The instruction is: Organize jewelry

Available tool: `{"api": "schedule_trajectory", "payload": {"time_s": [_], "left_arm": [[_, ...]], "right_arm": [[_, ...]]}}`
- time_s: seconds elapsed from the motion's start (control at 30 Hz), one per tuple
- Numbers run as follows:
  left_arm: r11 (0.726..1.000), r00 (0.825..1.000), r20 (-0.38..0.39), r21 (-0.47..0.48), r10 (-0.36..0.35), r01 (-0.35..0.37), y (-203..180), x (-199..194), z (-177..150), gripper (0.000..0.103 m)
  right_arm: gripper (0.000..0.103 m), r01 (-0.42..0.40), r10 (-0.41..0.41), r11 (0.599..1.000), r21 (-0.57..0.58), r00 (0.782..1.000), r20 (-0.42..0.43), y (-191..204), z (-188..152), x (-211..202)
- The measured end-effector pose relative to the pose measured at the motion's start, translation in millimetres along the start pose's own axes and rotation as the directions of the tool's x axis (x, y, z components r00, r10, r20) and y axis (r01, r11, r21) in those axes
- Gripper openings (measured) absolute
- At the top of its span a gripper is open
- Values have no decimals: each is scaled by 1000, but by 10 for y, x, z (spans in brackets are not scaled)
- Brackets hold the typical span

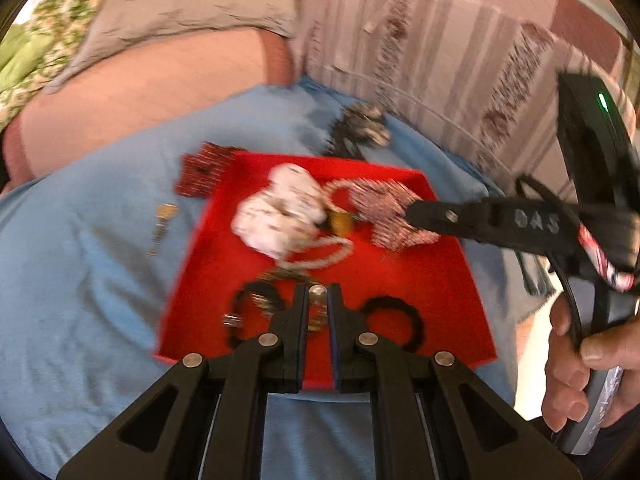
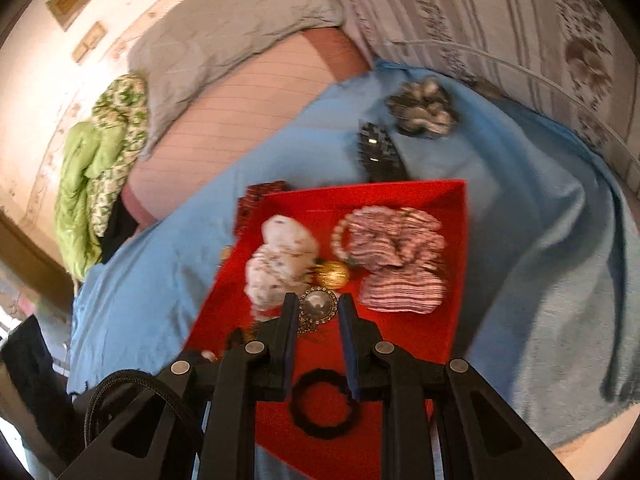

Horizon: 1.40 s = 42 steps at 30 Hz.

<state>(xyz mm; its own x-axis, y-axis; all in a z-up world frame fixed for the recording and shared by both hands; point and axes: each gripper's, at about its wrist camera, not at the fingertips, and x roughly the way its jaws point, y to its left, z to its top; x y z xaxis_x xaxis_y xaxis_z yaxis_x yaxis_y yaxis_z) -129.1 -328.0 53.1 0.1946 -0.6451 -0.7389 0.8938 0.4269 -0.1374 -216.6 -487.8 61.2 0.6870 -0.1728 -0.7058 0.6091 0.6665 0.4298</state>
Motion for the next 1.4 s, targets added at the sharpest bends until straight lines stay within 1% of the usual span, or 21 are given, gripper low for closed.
{"api": "schedule_trajectory", "payload": {"time_s": [0.13, 0.27, 0.4, 0.63, 0.87, 0.9, 0.93, 0.97, 1.0, 1.03, 1.17, 1.2, 1.23, 1.27, 1.3, 1.33, 1.4], "left_arm": [[1000, 999, -36, 21, -9, 9, -152, 173, -43, 9], [1000, 999, -54, 19, -2, 3, -193, 265, -66, 9], [1000, 998, -61, 20, 2, -1, -188, 279, -75, 9], [1000, 998, -58, 23, 10, -9, -198, 285, -86, 9], [1000, 998, -52, 22, 17, -16, -188, 240, -80, 10], [1000, 999, -49, 19, 22, -21, -181, 225, -75, 17], [1000, 999, -43, 16, 24, -24, -174, 209, -73, 30], [1000, 999, -34, 13, 28, -27, -168, 191, -69, 35], [999, 999, -25, 12, 33, -33, -160, 172, -65, 38], [999, 999, -22, 11, 35, -35, -153, 159, -60, 38], [999, 999, -16, 0, 39, -39, -129, 104, -53, 38], [999, 999, -13, 0, 42, -42, -131, 82, -59, 40], [999, 999, -10, -1, 48, -48, -132, 55, -64, 45], [998, 998, -3, -2, 56, -56, -131, 18, -72, 48], [998, 998, 10, -2, 64, -64, -128, -49, -87, 57], [997, 997, 21, -1, 72, -72, -125, -104, -102, 65], [994, 993, 52, 4, 106, -107, -110, -267, -145, 73]], "right_arm": [[22, 21, -20, 999, 26, 999, -36, -131, -16, 68], [23, 32, -29, 998, 50, 997, -68, -215, -24, 137], [23, 40, -34, 997, 70, 996, -88, -253, -38, 178], [23, 43, -38, 997, 71, 996, -75, -225, -24, 155], [27, 63, -60, 996, 56, 997, -49, -188, -4, 110], [27, 64, -62, 997, 49, 997, -43, -165, -1, 101], [27, 67, -66, 997, 43, 997, -36, -145, 1, 89], [28, 73, -72, 997, 39, 997, -29, -129, -1, 74], [28, 79, -78, 996, 33, 997, -20, -111, -3, 58], [29, 83, -83, 996, 26, 997, -9, -90, 0, 38], [39, 115, -116, 993, 13, 993, 34, -46, 0, -44], [42, 126, -126, 992, 12, 991, 44, -36, 0, -66], [43, 147, -148, 989, 9, 987, 64, -28, -1, -105], [45, 153, -153, 988, 8, 985, 77, -22, 0, -127], [48, 163, -163, 987, 3, 982, 93, -11, -5, -163], [49, 195, -192, 981, -13, 974, 117, 27, -24, -217], [60, 227, -219, 973, -36, 963, 160, 78, -86, -317]]}}
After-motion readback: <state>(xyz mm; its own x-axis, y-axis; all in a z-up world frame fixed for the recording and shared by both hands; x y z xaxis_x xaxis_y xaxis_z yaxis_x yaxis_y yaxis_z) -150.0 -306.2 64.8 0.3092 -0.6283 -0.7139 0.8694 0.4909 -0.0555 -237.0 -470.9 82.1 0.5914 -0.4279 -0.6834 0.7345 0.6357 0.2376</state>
